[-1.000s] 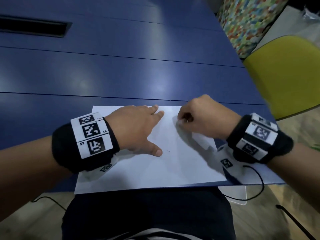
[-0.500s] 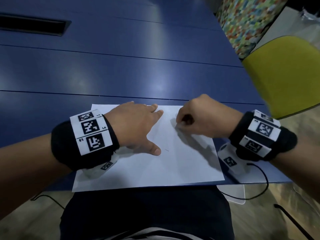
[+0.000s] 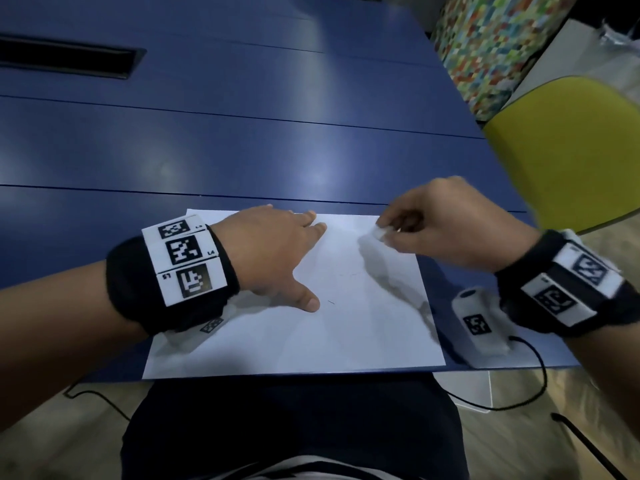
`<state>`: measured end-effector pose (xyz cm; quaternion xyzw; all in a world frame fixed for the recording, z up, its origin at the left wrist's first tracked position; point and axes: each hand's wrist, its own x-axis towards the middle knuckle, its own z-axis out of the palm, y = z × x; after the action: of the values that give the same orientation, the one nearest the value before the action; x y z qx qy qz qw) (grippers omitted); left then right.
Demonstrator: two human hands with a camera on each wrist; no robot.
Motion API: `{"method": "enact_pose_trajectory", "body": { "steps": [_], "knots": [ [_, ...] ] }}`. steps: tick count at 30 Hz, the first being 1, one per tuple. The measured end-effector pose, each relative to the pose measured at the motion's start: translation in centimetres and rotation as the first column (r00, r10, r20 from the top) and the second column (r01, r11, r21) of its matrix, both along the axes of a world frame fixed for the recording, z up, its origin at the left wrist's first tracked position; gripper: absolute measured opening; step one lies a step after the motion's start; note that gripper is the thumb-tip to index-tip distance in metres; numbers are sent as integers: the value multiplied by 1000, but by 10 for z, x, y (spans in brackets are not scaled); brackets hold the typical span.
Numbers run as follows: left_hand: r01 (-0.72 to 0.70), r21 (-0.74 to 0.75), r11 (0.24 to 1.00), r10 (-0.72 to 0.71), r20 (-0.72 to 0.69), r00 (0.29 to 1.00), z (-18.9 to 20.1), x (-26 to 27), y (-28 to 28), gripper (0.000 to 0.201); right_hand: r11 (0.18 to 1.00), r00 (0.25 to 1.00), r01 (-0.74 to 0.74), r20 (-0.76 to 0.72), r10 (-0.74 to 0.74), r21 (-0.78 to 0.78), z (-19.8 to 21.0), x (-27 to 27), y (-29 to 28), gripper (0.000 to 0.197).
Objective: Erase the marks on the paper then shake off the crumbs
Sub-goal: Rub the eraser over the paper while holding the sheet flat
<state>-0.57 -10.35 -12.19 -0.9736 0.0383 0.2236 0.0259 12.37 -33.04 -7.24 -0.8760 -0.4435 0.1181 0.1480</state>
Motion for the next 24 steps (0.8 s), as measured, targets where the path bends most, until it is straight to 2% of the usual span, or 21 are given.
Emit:
{"method": "enact_pose_trajectory", "body": {
  "steps": [3,8,10,13,16,19,22,24],
  "knots": [
    [35,2,999,-35,-10,999,2,4,4,128,999,999,40,-37,-39,19,-1,-5,-22,18],
    [183,22,983,-183,-14,983,10,27,14,124,997,998,-45,-56,42,-55,-18,-33,-37,12],
    [248,76,966,-251,41,967,16,36,16,121,991,994,-104,-38,101,-86,-23,-42,-37,14],
    [279,112,954,-296,175,939,23,35,14,109,990,994,-110,-20,108,-84,-31,-50,-39,15],
    [217,-26,976,-201,279,939,26,13,12,91,992,996,-93,-9,93,-85,-36,-57,-40,16],
    [60,-126,990,-27,251,968,26,-17,19,77,991,996,-85,-33,82,-99,-35,-61,-42,15],
    [-77,-109,991,97,194,976,24,-42,31,78,989,994,-94,-62,87,-111,-25,-61,-38,16],
    [-119,-106,987,136,163,977,22,-53,34,82,989,994,-91,-78,82,-114,-19,-60,-31,15]
  ]
}}
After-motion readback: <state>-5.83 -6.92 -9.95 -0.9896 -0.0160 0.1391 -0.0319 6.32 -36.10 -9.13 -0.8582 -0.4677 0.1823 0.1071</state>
